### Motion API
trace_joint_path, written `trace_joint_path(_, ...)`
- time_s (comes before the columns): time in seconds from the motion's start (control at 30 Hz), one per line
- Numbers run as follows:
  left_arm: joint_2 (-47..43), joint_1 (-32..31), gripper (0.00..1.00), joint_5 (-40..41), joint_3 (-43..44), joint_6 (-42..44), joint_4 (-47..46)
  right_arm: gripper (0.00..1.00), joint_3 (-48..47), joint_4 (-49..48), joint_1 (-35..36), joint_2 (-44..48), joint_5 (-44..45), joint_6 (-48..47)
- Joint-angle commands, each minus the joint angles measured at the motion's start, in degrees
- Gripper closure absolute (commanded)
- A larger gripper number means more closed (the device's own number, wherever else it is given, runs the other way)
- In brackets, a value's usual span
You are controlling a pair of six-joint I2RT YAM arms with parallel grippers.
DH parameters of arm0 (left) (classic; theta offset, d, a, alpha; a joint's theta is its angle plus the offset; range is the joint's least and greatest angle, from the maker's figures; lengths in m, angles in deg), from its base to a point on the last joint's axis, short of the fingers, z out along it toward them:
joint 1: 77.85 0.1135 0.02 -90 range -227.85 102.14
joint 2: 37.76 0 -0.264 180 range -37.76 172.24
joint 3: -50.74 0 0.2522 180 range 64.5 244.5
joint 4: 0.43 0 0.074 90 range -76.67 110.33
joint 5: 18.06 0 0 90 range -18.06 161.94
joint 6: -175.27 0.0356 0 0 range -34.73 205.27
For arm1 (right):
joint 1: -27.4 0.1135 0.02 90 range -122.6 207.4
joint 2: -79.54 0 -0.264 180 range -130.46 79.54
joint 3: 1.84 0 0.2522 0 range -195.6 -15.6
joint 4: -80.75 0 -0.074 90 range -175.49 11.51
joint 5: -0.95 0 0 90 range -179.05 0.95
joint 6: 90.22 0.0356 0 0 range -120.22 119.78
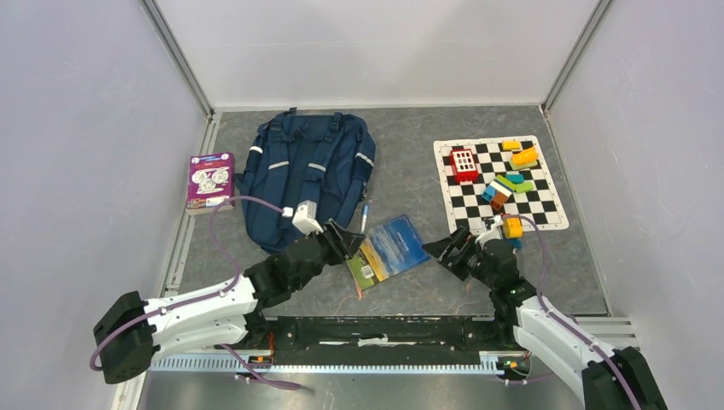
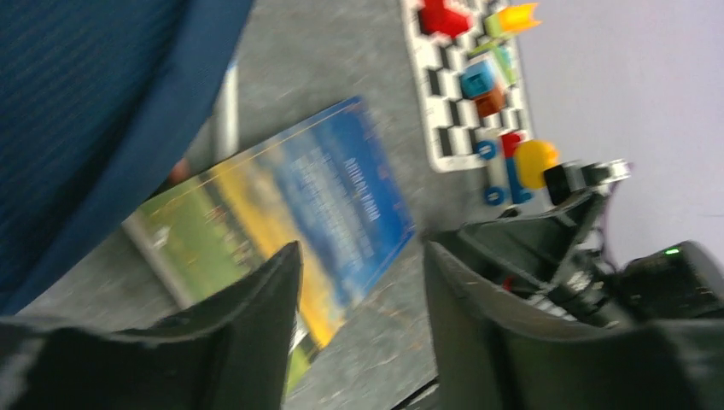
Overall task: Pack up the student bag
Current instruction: Pick up the book from the center of the board.
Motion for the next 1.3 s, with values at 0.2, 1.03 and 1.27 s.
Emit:
trace_joint_path(0.2, 4.1, -0.2, 0.19, 1.0, -7.0, -14.6, 5.1, 0.02, -0.5, -4.8, 0.3, -5.3, -0.3, -4.3)
trace_joint_path(1.03, 24.0, -0.2, 0.4, 8.3, -13.2, -29.5, -16.2, 0.02, -4.1, -3.1, 0.3, -3.5, 0.0, -5.8)
trace_joint_path(1.27, 22.0, -0.2, 0.85, 8.6, -14.1, -23.5, -20.1, 0.02, -4.7, -0.9, 0.3, -2.2, 0.7, -7.1)
